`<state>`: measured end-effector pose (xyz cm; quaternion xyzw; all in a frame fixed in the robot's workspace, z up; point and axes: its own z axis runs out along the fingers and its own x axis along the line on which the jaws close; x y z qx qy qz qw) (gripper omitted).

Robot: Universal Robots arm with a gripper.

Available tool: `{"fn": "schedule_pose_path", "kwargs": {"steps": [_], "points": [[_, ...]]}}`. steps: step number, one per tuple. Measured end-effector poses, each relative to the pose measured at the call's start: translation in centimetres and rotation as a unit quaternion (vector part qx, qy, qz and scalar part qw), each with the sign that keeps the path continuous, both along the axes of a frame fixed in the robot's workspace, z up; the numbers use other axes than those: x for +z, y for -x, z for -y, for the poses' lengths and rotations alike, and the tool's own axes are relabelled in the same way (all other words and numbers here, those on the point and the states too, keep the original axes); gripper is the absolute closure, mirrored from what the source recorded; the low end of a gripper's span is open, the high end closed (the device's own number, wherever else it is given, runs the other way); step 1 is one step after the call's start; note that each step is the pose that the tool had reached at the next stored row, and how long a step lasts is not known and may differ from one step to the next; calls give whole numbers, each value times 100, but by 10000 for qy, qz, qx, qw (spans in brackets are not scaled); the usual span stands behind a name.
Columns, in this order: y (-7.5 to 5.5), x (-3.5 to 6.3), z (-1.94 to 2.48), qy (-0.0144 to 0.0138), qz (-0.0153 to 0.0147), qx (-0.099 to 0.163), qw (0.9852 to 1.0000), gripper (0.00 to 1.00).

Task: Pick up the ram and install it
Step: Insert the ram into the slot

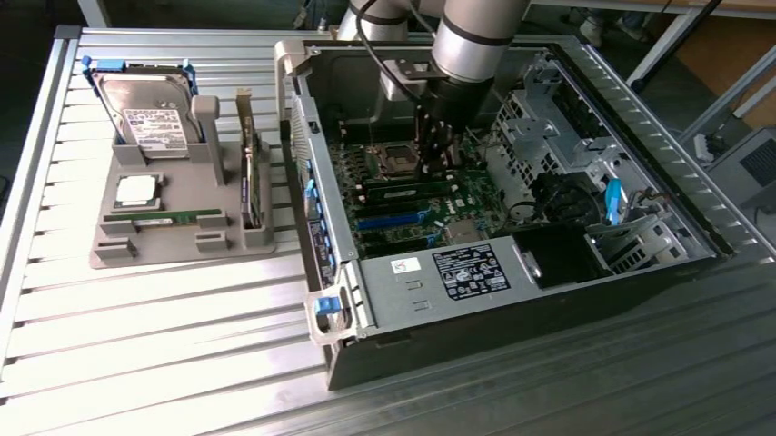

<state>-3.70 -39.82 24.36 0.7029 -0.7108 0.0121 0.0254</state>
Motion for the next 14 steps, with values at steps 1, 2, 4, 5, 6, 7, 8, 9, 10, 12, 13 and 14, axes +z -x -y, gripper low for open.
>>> {"fn": "schedule_pose_path", "kwargs": {"steps": [1, 2, 4, 5, 6, 7, 8, 9, 10, 12, 13, 14], "points": [[-3, 0, 0, 12, 0, -1, 10000, 91], [-5, 0, 0, 14, 0, -1, 10000, 91], [-13, 0, 0, 17, 0, 0, 10000, 91], [-16, 4, -1, 22, 0, 0, 10000, 91], [-16, 5, -1, 25, 0, -1, 10000, 91], [-18, 6, 0, 28, 1, -1, 10000, 91], [-26, 12, -1, 32, 0, 0, 10000, 91], [-50, 12, 0, 34, 1, 0, 10000, 91], [-81, 12, 0, 34, 0, -1, 10000, 91], [-212, 12, 0, 34, -7, -1, 10000, 91], [-273, 12, 0, 34, -12, 0, 10000, 91], [-304, 12, 0, 34, -15, 0, 10000, 91]]}}
